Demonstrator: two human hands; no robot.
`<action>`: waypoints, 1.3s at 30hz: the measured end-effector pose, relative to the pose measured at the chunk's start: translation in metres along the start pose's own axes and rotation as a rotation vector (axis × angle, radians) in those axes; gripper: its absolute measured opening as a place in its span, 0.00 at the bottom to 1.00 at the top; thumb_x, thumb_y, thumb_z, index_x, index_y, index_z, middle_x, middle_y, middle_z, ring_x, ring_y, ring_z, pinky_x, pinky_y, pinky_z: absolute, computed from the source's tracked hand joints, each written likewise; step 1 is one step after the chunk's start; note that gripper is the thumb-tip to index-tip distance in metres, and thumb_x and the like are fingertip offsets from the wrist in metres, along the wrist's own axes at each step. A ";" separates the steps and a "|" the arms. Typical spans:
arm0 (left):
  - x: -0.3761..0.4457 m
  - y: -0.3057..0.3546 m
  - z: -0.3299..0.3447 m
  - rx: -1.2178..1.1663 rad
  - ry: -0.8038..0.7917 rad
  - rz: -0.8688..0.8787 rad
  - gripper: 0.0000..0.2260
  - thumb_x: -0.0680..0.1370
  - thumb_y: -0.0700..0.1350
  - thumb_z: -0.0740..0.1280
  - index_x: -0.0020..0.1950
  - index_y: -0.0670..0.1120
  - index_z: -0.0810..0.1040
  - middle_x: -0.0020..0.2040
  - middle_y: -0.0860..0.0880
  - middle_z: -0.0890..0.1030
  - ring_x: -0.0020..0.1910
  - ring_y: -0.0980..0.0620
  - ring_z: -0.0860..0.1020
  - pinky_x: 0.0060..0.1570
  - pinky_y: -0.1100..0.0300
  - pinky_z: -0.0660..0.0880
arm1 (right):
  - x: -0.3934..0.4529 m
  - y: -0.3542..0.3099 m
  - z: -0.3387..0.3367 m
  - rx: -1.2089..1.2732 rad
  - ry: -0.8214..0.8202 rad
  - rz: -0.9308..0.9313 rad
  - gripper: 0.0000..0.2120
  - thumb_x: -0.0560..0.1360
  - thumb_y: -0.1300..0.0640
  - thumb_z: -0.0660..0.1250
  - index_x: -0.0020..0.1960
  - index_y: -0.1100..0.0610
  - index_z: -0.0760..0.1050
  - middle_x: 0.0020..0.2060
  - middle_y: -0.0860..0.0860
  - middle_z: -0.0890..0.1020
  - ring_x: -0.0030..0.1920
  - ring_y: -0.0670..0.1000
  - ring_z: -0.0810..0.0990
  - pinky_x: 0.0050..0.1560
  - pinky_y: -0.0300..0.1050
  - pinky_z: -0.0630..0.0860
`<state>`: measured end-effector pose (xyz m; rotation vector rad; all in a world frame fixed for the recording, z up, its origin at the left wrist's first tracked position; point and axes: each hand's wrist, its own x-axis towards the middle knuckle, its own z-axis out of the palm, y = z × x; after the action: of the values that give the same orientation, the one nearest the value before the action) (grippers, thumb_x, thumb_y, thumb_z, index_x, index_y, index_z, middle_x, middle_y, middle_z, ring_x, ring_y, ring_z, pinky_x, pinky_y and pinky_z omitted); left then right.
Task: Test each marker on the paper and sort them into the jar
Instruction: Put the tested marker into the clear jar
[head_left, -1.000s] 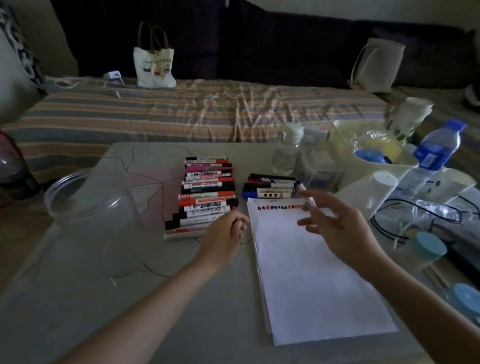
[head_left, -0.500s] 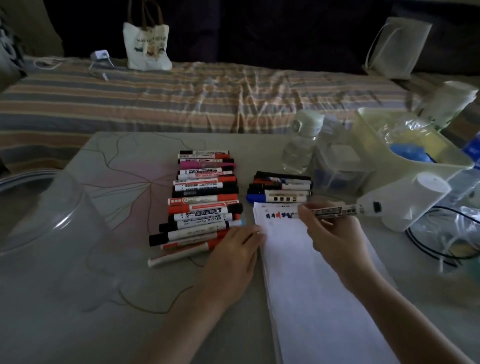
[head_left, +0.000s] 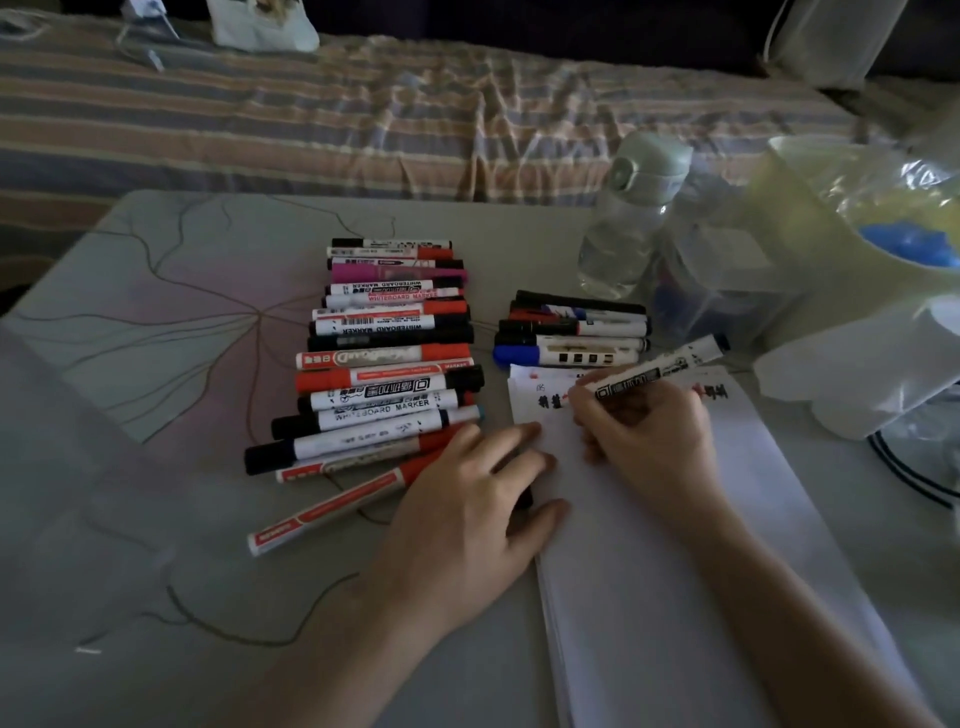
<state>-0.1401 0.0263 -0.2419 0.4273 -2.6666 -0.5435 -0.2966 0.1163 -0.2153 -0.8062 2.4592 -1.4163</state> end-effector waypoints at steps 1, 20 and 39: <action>0.000 0.001 0.000 -0.001 0.000 -0.001 0.17 0.77 0.58 0.63 0.62 0.51 0.79 0.67 0.55 0.74 0.61 0.52 0.72 0.56 0.62 0.73 | 0.000 -0.001 0.000 -0.012 -0.006 0.007 0.13 0.73 0.50 0.72 0.33 0.55 0.80 0.25 0.46 0.82 0.27 0.42 0.81 0.34 0.32 0.76; -0.001 0.002 -0.001 -0.021 -0.017 -0.035 0.19 0.77 0.58 0.62 0.62 0.51 0.80 0.67 0.55 0.75 0.62 0.52 0.72 0.58 0.61 0.74 | -0.003 -0.003 0.005 -0.075 -0.039 -0.035 0.13 0.73 0.50 0.72 0.32 0.53 0.79 0.23 0.46 0.81 0.25 0.40 0.79 0.31 0.27 0.72; -0.001 0.004 -0.002 -0.018 -0.012 -0.044 0.18 0.76 0.57 0.63 0.61 0.50 0.80 0.66 0.55 0.76 0.59 0.53 0.73 0.55 0.64 0.73 | -0.003 -0.002 0.005 -0.027 -0.036 -0.048 0.12 0.73 0.51 0.72 0.32 0.54 0.80 0.24 0.45 0.81 0.25 0.40 0.79 0.32 0.28 0.73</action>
<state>-0.1398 0.0295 -0.2390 0.4802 -2.6670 -0.5843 -0.2910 0.1134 -0.2162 -0.8949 2.4527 -1.3745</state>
